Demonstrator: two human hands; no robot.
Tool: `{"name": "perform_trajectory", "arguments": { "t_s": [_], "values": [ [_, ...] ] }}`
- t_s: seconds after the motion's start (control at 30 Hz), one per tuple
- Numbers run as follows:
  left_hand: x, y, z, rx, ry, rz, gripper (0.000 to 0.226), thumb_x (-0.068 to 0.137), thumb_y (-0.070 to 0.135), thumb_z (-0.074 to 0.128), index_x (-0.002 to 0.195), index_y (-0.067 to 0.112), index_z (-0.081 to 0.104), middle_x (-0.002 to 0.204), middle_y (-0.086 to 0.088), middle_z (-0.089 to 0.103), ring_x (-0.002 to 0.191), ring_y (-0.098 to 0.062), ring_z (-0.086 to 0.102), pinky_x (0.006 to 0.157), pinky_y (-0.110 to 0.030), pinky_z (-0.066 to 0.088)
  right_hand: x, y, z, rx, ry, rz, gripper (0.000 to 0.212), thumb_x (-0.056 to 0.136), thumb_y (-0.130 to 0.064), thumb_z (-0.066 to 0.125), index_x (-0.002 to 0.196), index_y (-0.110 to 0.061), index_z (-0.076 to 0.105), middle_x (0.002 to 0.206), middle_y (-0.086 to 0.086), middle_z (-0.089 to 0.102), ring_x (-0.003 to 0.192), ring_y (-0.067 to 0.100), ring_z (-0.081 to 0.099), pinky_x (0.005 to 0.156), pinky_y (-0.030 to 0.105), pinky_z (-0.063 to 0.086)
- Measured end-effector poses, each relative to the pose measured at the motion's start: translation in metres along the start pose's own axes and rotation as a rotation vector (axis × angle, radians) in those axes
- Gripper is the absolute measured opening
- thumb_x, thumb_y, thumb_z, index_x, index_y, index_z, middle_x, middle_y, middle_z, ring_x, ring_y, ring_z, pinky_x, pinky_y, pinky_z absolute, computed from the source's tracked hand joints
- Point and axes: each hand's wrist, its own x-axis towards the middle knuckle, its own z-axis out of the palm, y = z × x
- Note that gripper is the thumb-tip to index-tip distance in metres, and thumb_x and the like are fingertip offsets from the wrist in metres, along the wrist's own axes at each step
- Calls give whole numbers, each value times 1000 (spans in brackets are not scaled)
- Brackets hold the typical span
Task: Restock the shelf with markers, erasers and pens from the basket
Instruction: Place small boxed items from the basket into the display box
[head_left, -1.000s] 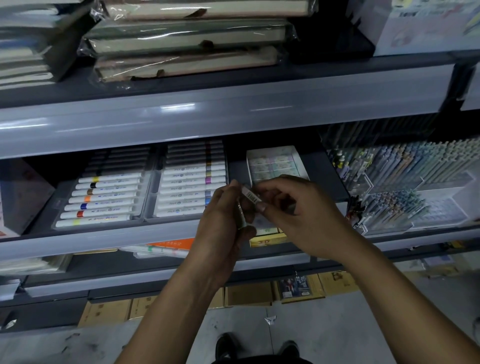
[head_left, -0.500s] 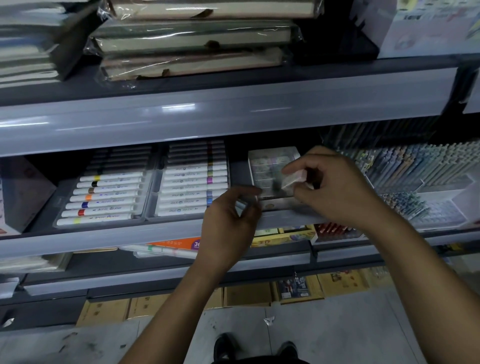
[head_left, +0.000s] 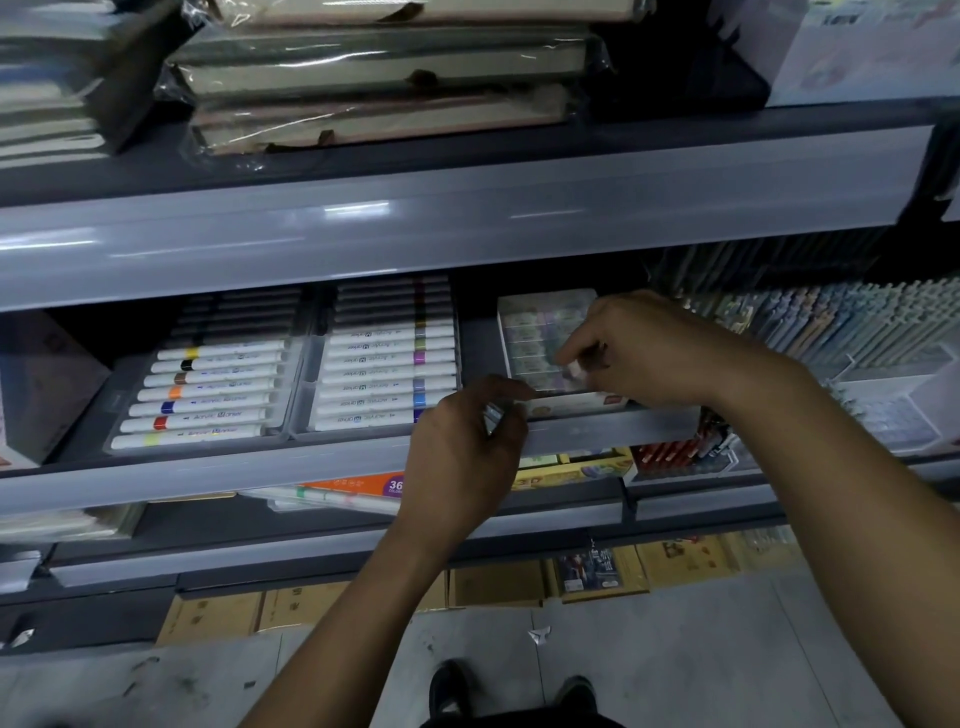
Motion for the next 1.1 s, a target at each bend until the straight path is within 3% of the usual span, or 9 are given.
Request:
{"name": "perform_trajectory", "arguments": {
  "t_s": [0.1,0.2,0.47,0.57,0.7,0.8,0.9,1.0,1.1],
  "values": [
    [1,0,0,-5,-7,-2,18,101,18,66,111,28,76,99,19,69,82,11,62,64,-2,40,5,1,2,12,-10,26,30,90,-13,74,116,-26,77,100,-16,70,82,-4,59,79,18,49],
    [1,0,-1,-3,-9,1,18,101,18,66,110,29,76,99,19,69,83,10,61,64,-2,41,8,3,2,-15,-32,34,17,87,-17,80,100,-26,75,92,-14,70,85,1,64,75,25,56],
    [2,-3,0,-15,-10,13,19,100,17,66,110,30,76,99,21,69,90,7,64,63,-4,43,11,7,6,-28,-25,31,16,81,-20,87,84,-27,74,80,-18,61,76,-6,55,65,19,45],
    [2,-4,1,-15,-10,9,19,100,18,66,110,30,76,99,21,68,95,6,63,63,-6,44,11,9,5,-32,-29,30,18,82,-17,85,71,-26,74,75,-16,66,75,-7,55,70,24,50],
    [2,-2,0,-66,-28,-33,15,102,21,65,108,27,76,94,22,68,85,2,65,60,-8,44,7,9,4,-5,-27,12,7,84,-22,85,78,-22,81,78,-16,68,75,-5,61,75,25,55],
    [0,3,-2,-510,-93,-237,23,106,18,51,105,18,74,77,14,61,62,-3,53,56,-14,39,1,7,5,41,28,-25,6,91,-23,79,96,-24,82,86,-21,64,79,-8,59,72,15,47],
    [1,10,-9,-910,-120,-483,39,110,15,35,128,6,69,69,2,54,60,-13,47,54,-22,37,-8,3,8,61,137,-34,9,95,-26,73,102,-25,80,94,-15,65,84,-1,58,78,26,50],
    [3,16,-16,-1090,-137,-519,44,110,12,28,132,6,65,76,-5,60,63,-18,57,53,-25,47,-18,-6,12,99,251,-44,12,97,-27,69,103,-24,79,95,-12,65,86,6,60,78,28,49],
    [2,21,-18,-1138,-142,-503,33,112,15,35,124,5,64,86,-10,68,76,-24,71,66,-31,60,-26,-19,16,177,339,-60,12,97,-26,68,101,-23,79,93,-15,63,84,3,60,77,26,50]
  ]
}}
